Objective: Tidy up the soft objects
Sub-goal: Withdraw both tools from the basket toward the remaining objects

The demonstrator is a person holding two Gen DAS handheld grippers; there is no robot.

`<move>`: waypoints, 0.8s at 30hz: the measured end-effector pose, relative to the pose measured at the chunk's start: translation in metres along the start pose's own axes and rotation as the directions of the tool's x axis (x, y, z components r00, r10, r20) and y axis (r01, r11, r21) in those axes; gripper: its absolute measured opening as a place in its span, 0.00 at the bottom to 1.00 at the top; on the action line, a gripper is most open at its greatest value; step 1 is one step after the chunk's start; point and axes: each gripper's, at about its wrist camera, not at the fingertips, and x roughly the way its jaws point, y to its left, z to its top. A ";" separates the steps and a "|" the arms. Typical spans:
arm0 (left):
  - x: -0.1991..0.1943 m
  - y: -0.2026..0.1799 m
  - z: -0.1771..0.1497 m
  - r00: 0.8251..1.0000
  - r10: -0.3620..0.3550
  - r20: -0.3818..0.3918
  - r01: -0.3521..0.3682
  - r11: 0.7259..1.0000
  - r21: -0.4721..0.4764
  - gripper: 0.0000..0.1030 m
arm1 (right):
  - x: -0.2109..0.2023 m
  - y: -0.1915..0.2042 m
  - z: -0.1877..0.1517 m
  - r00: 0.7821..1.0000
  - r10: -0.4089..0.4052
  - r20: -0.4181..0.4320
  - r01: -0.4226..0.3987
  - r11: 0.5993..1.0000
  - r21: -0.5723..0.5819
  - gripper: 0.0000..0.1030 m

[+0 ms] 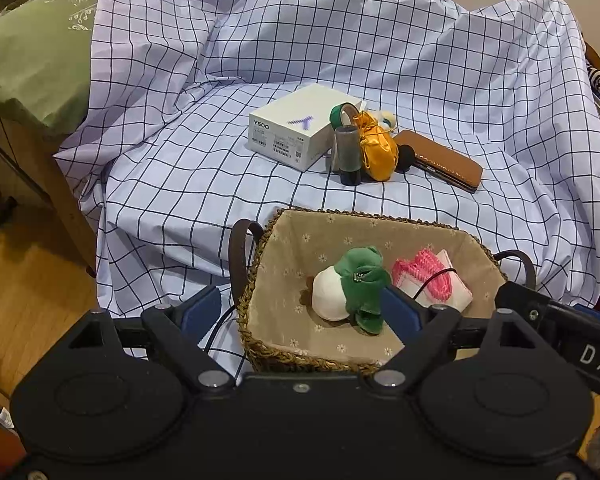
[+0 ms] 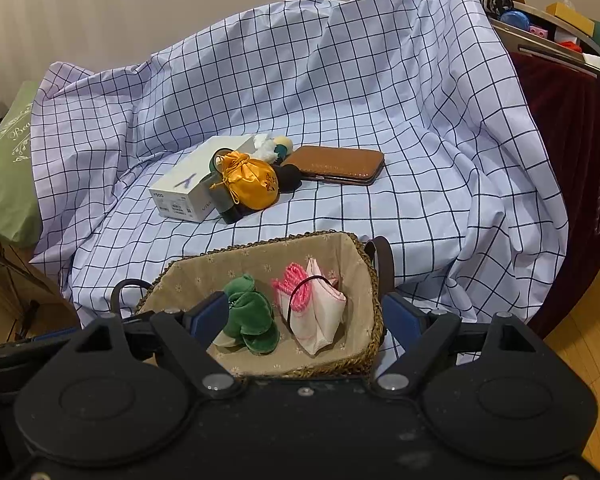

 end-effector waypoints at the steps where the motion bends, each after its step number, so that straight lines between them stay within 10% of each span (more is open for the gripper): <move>1: 0.000 0.000 0.000 1.000 0.001 0.000 -0.001 1.000 -0.001 0.87 | 0.000 0.000 0.000 1.000 0.000 0.001 0.000 1.000 0.002 0.82; 24: 0.015 -0.002 0.024 0.995 0.080 0.055 -0.084 0.994 0.068 0.96 | 0.017 -0.014 0.028 0.994 -0.065 0.086 0.064 0.998 0.012 1.00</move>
